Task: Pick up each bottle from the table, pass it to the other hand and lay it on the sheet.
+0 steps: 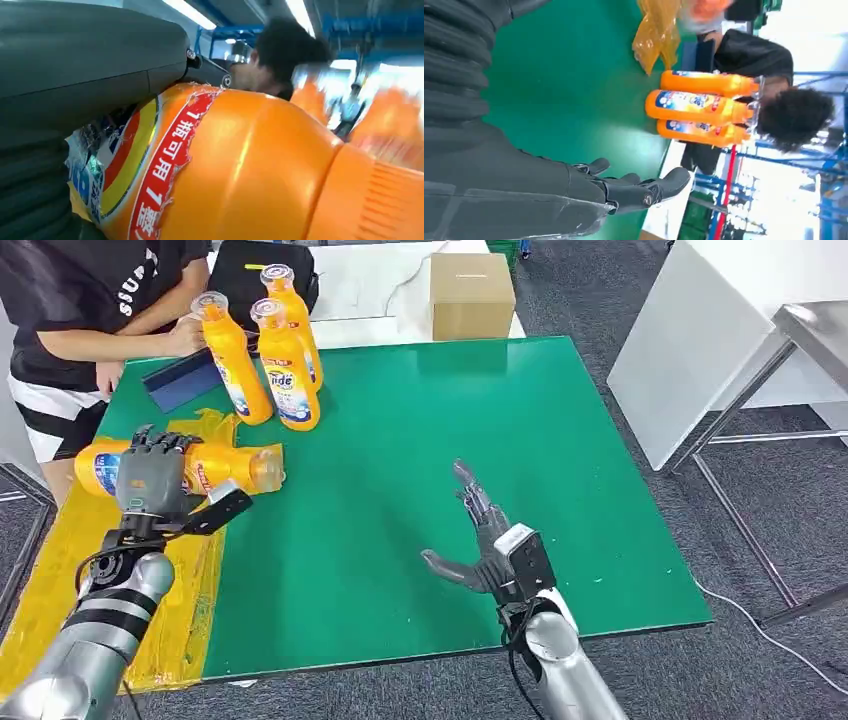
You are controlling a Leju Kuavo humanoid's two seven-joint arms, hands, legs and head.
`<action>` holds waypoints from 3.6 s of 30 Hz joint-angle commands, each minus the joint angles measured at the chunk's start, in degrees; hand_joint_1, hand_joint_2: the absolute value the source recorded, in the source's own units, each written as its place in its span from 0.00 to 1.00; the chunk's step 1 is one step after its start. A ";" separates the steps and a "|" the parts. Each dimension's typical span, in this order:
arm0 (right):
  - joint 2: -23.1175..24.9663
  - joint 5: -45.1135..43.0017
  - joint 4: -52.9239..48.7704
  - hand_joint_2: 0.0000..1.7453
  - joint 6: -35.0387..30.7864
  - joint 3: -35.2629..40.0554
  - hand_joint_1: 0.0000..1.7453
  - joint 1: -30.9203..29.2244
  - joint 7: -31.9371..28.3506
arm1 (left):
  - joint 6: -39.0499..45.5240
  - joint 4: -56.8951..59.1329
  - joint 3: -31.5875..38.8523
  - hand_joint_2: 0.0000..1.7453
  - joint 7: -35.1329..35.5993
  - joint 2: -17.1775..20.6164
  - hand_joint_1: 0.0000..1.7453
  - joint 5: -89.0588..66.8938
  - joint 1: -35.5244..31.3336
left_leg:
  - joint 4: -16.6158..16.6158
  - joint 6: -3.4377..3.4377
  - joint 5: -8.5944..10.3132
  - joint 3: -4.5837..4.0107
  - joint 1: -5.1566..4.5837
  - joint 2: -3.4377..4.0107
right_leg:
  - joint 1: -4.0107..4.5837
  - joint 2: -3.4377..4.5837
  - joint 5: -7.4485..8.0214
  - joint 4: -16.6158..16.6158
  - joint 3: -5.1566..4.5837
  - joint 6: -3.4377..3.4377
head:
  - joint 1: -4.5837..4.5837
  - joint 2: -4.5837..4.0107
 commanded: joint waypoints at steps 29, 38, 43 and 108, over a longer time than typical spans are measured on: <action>-2.18 -0.28 1.05 1.00 -0.95 -1.11 0.00 -0.78 0.63 | -5.18 24.83 9.70 1.00 -3.58 -5.32 1.00 7.33 -5.23 | -0.01 -0.02 -0.04 0.13 0.02 -0.06 | 0.04 -0.12 -0.05 -0.04 0.15 -0.05 | 0.00 0.00; -1.49 -0.25 4.25 1.00 -1.33 -0.77 0.00 -2.17 0.87 | -12.10 21.50 17.39 1.00 -16.56 -10.20 0.00 24.56 -5.08 | -0.02 -0.02 -0.02 0.19 0.01 -0.23 | 0.04 -0.26 -0.06 -0.06 0.28 -0.05 | -0.02 0.00; -1.18 -0.09 5.19 1.00 -1.45 -0.57 0.00 -2.92 1.09 | -13.98 21.36 17.06 1.00 -16.65 -10.23 0.00 26.12 -4.68 | 0.00 -0.02 -0.09 0.30 0.01 -0.06 | 0.05 -0.10 -0.07 -0.05 0.40 -0.07 | -0.02 0.00; 1.05 3.13 -10.13 1.00 -6.63 -6.93 0.00 11.26 -4.53 | -29.81 -44.24 -5.52 1.00 -21.01 -10.49 0.00 56.25 26.00 | 0.00 -0.01 -0.32 0.12 -0.04 -0.08 | 0.01 -0.10 -0.23 -0.08 0.17 0.02 | -0.02 0.00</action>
